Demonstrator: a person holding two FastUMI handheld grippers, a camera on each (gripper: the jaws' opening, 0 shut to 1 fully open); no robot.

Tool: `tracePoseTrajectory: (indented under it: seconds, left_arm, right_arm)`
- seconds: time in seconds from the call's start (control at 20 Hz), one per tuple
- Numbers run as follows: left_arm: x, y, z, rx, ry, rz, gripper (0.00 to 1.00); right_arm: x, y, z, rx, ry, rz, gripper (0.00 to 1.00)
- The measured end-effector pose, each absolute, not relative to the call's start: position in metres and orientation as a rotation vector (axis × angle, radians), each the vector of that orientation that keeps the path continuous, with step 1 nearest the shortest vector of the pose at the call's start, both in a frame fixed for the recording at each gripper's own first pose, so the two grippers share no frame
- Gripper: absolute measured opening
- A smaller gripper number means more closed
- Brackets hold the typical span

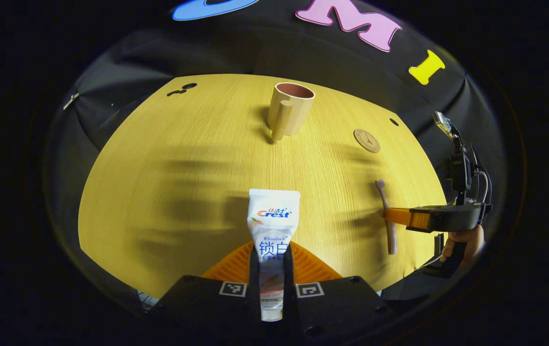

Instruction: Put the toothbrush and toothpaste on the desktop into the cup, then pick up the cup and place it on the coaster on the desktop.

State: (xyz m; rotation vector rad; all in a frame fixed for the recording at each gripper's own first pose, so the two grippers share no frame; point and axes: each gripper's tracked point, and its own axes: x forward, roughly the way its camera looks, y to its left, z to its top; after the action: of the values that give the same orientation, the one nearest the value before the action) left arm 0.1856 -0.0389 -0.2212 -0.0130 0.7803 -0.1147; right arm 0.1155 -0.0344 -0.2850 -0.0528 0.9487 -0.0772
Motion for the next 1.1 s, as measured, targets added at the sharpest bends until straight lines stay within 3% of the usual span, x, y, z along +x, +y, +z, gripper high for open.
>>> tracePoseTrajectory:
  seconds: [0.05,0.1,0.4,0.7,0.75,0.8,1.1]
  left_arm:
    - [0.186,-0.039,-0.219,-0.013,0.777,-0.115,0.23]
    - [0.185,-0.039,-0.218,-0.012,0.773,-0.115,0.23]
    - [0.198,-0.040,-0.187,0.005,0.687,-0.133,0.23]
    - [0.231,-0.047,-0.108,-0.053,0.524,-0.181,0.23]
    - [0.239,-0.047,-0.092,-0.061,0.493,-0.188,0.27]
    - [0.248,-0.047,-0.077,-0.064,0.465,-0.193,0.22]
    - [0.316,-0.059,0.000,-0.026,0.300,-0.228,0.22]
  right_arm:
    - [0.116,-0.034,-0.285,-0.061,0.944,-0.059,0.00]
    - [0.116,-0.034,-0.286,-0.065,0.944,-0.044,0.06]
    - [0.112,-0.039,-0.271,-0.106,0.919,0.023,0.06]
    - [0.111,-0.057,-0.246,0.042,0.886,-0.016,0.06]
    - [0.111,-0.063,-0.244,0.047,0.883,-0.021,0.06]
    - [0.109,-0.067,-0.241,0.049,0.877,-0.026,0.06]
    - [0.097,-0.077,-0.209,0.089,0.806,-0.005,0.06]
